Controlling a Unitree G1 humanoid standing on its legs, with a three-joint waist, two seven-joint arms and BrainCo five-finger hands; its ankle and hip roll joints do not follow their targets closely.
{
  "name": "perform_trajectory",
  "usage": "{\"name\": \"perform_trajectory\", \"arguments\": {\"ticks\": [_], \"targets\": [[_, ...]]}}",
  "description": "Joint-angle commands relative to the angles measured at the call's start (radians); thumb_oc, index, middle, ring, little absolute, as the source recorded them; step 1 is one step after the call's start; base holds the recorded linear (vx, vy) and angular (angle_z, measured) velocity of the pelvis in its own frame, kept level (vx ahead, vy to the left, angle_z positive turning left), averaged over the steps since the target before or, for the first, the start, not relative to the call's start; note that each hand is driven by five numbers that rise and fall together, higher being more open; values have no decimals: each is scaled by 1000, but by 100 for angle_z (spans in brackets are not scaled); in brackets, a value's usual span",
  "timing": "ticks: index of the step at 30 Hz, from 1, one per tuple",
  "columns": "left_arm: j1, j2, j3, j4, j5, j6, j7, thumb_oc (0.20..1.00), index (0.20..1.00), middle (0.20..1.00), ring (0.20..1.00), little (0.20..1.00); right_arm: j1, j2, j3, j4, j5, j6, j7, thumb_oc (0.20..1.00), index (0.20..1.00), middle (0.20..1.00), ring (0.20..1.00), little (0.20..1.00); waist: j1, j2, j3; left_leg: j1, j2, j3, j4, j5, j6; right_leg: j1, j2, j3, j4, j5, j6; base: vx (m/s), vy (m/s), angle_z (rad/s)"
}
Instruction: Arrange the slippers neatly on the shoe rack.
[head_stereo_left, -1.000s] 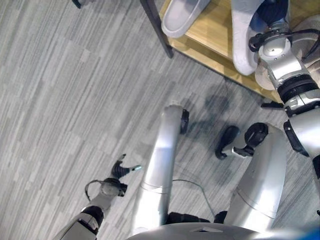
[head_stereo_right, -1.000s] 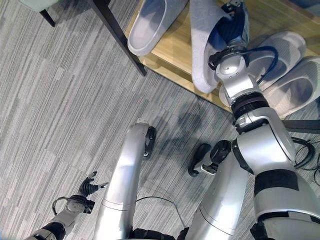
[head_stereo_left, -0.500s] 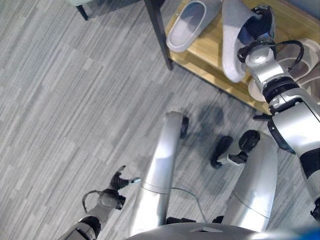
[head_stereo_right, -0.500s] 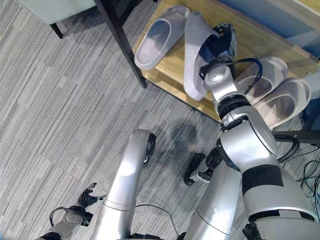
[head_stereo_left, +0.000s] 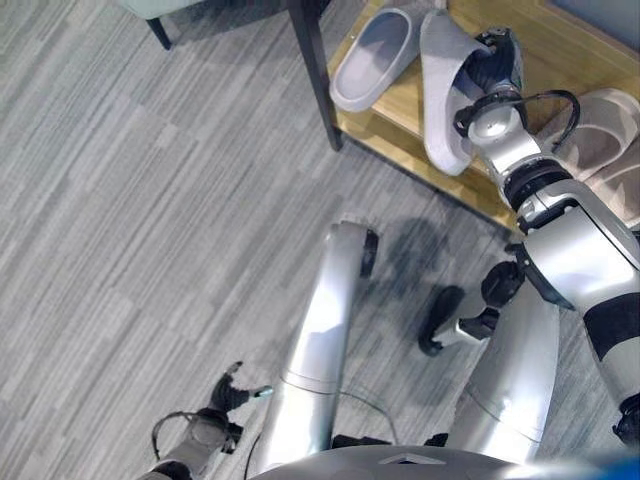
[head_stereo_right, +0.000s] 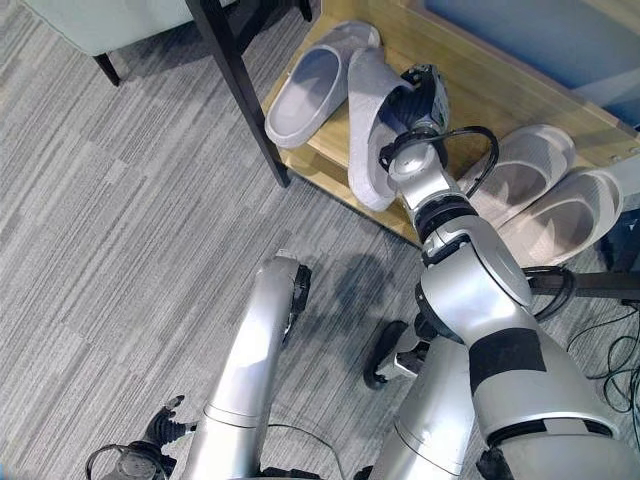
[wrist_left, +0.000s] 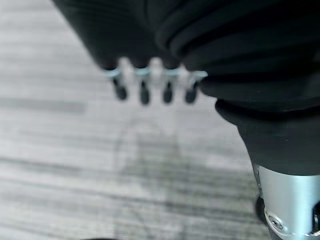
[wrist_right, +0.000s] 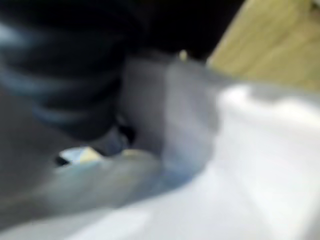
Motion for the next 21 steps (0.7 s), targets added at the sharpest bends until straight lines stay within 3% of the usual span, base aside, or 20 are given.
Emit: {"name": "perform_trajectory", "arguments": {"ticks": [1, 6, 7, 21], "targets": [[55, 26, -55, -61, -55, -2, 11, 1000, 1000, 1000, 1000, 1000, -156, -88, -1, -86, 31, -48, -51, 200, 200, 200, 200, 200, 36, 21, 109, 120, 30, 9, -66, -170, 24, 129, 22, 137, -9, 32, -26, 35, -1, 0], [77, 23, -76, -35, -28, 8, -4, 1000, 1000, 1000, 1000, 1000, -161, -90, -7, -63, 52, -47, -46, 216, 216, 216, 216, 216, 53, 31, 109, 120, 25, -7, -13, -196, 25, 135, 25, 139, 30, 24, -27, 32, 39, 0], [74, 22, -82, -32, -28, 6, 0, 1000, 1000, 1000, 1000, 1000, -164, -89, -20, -55, 68, -54, -58, 1000, 1000, 1000, 1000, 1000, 56, 33, 109, 120, 27, -6, -4, -198, 25, 136, 22, 137, 35, 24, -27, 12, 41, -9], [64, -16, -109, 83, 47, 45, -31, 1000, 1000, 1000, 1000, 1000, -182, -27, -30, 2, 203, -72, 16, 1000, 1000, 1000, 1000, 1000, 49, 23, 109, 120, 37, 5, 9, -203, 18, 126, 31, 162, 62, 23, -43, -2, 5, -2]]}}
